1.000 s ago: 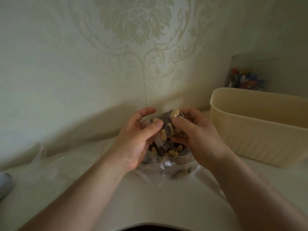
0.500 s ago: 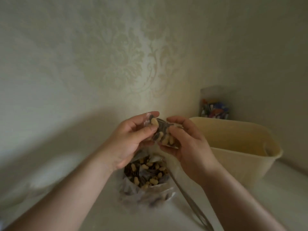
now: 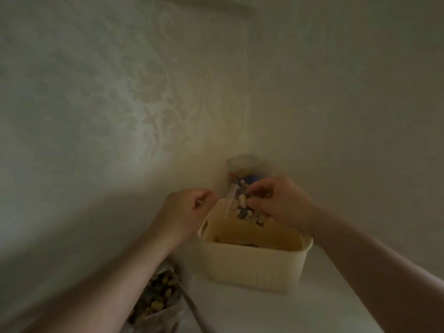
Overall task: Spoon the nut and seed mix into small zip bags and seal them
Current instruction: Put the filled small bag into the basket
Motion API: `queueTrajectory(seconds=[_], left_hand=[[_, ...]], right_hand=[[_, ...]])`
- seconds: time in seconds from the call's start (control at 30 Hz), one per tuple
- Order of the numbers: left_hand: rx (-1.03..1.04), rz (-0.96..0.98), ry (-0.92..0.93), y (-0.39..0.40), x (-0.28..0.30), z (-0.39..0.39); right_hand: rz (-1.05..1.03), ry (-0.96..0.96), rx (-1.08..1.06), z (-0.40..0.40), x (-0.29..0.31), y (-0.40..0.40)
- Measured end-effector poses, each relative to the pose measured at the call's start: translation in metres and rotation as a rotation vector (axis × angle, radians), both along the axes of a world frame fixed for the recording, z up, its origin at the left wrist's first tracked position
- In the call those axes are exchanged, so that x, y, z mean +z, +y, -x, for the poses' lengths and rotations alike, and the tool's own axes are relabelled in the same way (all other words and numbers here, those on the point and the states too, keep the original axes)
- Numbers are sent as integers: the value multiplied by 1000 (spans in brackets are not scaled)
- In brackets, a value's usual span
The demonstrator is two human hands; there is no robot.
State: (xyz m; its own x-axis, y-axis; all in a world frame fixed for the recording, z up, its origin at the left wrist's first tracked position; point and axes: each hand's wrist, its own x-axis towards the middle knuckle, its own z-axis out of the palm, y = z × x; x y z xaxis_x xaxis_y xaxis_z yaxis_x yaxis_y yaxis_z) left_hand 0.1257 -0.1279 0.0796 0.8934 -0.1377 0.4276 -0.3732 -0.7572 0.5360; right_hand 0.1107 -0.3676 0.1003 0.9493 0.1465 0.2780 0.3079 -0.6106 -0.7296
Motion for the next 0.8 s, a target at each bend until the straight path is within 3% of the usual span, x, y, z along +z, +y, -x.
queueTrajectory(seconds=[0.07, 0.17, 0.37, 0.43, 0.67, 0.8], left_hand=[[155, -166, 76, 6, -13, -20], [162, -199, 298, 9, -29, -37], [121, -126, 200, 9, -32, -26], [125, -159, 142, 8, -33, -15], [165, -119, 87, 5, -37, 21], [181, -73, 57, 4, -42, 34]], right_hand=[[79, 32, -28, -7, -5, -10], [242, 78, -39, -12, -9, -15], [880, 34, -69, -26, -22, -11], [982, 46, -76, -28, -32, -10], [1045, 156, 65, -19, -39, -13], [812, 162, 158, -11, -25, -9]])
